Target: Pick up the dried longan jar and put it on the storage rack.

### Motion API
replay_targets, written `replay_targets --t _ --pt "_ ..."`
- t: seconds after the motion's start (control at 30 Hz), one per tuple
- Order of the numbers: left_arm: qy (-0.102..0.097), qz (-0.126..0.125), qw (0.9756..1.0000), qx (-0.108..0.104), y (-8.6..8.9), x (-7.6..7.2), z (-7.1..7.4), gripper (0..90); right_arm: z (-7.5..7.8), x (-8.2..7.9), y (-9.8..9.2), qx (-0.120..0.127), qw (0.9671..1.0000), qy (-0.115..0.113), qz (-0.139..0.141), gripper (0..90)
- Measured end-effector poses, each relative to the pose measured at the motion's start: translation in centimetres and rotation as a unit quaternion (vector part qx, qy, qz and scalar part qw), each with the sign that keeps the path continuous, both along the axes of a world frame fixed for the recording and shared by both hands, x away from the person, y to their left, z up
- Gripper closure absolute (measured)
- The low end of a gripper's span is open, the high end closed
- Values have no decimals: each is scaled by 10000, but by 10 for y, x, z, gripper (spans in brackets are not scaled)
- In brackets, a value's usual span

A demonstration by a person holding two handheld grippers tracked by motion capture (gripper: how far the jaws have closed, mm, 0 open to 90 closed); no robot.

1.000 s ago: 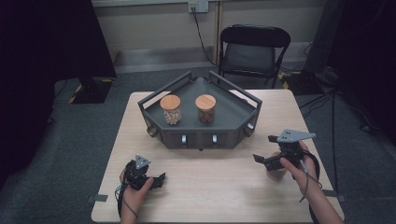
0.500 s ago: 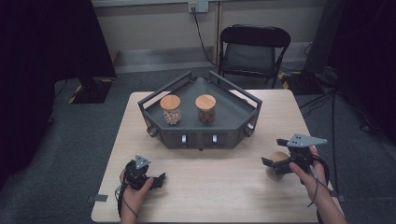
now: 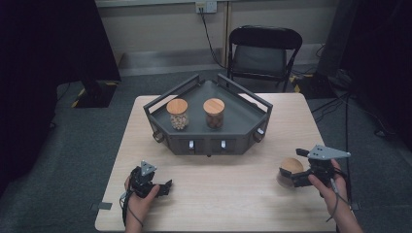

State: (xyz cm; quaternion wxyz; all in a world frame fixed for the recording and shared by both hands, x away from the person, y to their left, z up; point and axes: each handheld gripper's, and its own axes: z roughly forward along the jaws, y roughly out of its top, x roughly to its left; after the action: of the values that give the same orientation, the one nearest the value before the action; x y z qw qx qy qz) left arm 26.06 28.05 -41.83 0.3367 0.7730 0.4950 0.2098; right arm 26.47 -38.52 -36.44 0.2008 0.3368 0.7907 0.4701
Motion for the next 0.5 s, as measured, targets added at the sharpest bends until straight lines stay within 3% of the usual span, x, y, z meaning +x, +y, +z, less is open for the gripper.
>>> replay_targets --t 0.2,0.5 --pt "1 0 10000 0 0 0 0 2 -7 -5 -2 -22 10000 4 -76 9" --pt "0 0 10000 0 0 0 0 2 -23 -12 -15 177 9996 56 -228 8"
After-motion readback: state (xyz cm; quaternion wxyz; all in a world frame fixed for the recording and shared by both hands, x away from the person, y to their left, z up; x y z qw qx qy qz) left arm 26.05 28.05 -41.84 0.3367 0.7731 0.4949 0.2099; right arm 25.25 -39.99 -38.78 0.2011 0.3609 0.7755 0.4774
